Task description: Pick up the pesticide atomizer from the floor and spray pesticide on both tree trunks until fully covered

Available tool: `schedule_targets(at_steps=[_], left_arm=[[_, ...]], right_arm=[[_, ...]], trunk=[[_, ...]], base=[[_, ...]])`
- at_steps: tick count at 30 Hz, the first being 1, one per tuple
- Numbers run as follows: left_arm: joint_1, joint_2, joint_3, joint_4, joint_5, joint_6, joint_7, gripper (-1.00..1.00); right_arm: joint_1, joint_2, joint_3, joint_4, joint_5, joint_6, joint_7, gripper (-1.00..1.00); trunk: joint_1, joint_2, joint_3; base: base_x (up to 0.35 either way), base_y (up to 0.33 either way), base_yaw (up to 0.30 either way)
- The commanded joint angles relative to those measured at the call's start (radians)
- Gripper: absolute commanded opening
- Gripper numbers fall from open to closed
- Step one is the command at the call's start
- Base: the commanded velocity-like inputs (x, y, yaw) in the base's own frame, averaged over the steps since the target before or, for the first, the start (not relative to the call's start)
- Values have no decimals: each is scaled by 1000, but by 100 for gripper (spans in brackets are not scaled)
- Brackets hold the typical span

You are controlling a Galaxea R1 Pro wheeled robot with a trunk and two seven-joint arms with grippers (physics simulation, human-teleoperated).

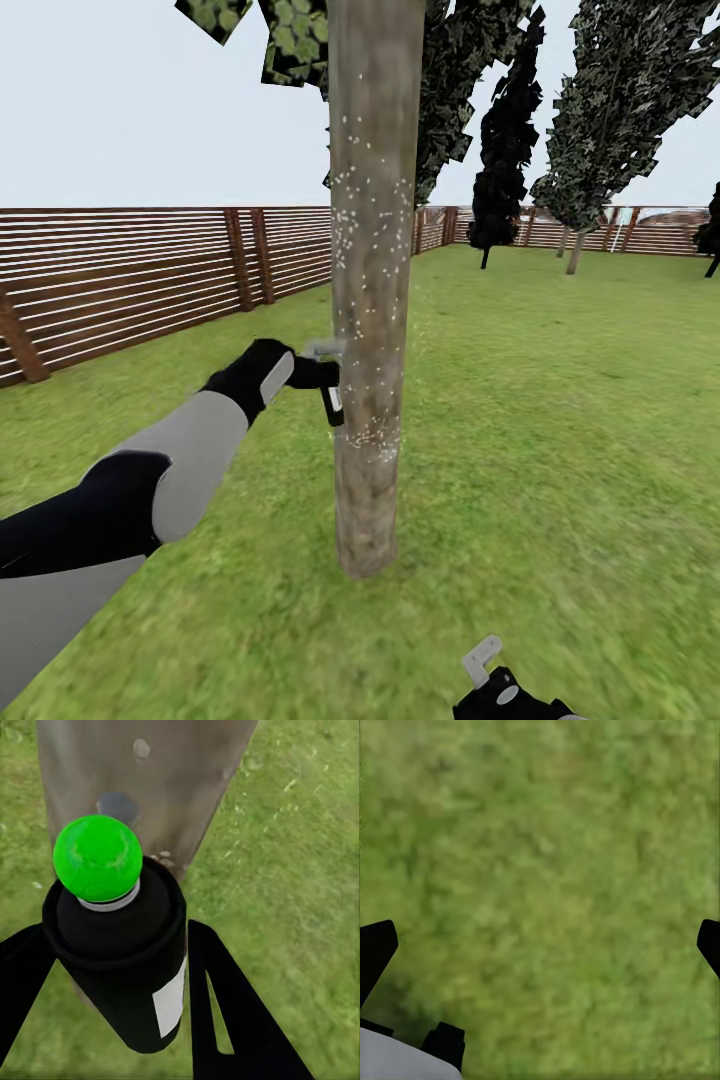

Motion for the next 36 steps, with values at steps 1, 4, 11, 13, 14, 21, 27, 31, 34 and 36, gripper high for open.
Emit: schedule_targets(at_steps=[1, 4, 11, 13, 14, 21, 27, 31, 34, 36], left_arm=[[0, 0, 2, 53, 2, -50, -1, -100], [0, 0, 3, 137, 2, -118, -1, -100], [56, 0, 3, 252, 1, -273, 0, -100], [111, 0, 4, 252, 1, -299, 0, -100], [176, 0, 4, 252, 0, -349, 0, -100], [462, 5, 3, 251, 0, -622, -4, -100], [475, 34, 3, 251, 2, -632, -3, -100], [475, 41, 3, 251, 2, -633, -3, -100], [476, 42, 3, 251, 2, -633, -3, -100], [475, 42, 3, 252, 2, -632, -3, -100]], right_arm=[[0, 0, 0, 0, 0, 0, 0, 100], [0, 0, 0, 0, 0, 0, 0, 100], [0, 1, 1, 1, 1, 0, 0, 100], [1, 1, 1, 1, 1, 0, 0, 100], [1, 1, 1, 1, 1, 0, 0, 100], [2, 2, 0, 1, -2, -85, 6, 100], [11, 2, 0, 1, -3, -93, 6, 100], [30, 2, 0, 1, -3, -95, 6, 100], [36, 3, 0, 1, -3, -95, 6, 100], [36, 3, 0, 1, -3, -95, 6, 100]], trunk=[[0, 0, 0], [0, 0, 0], [0, 0, 0], [0, 0, 0], [0, 0, 0], [0, 0, 0], [0, 0, 0], [0, 0, 0], [0, 0, 1], [0, 0, 2]], base=[[0, 0, 0], [0, 0, 0], [0, 0, 0], [0, 0, 0], [0, 0, 0], [0, 0, 0], [70, 264, 0], [136, 343, -31], [82, 349, -222], [76, 350, -272]])
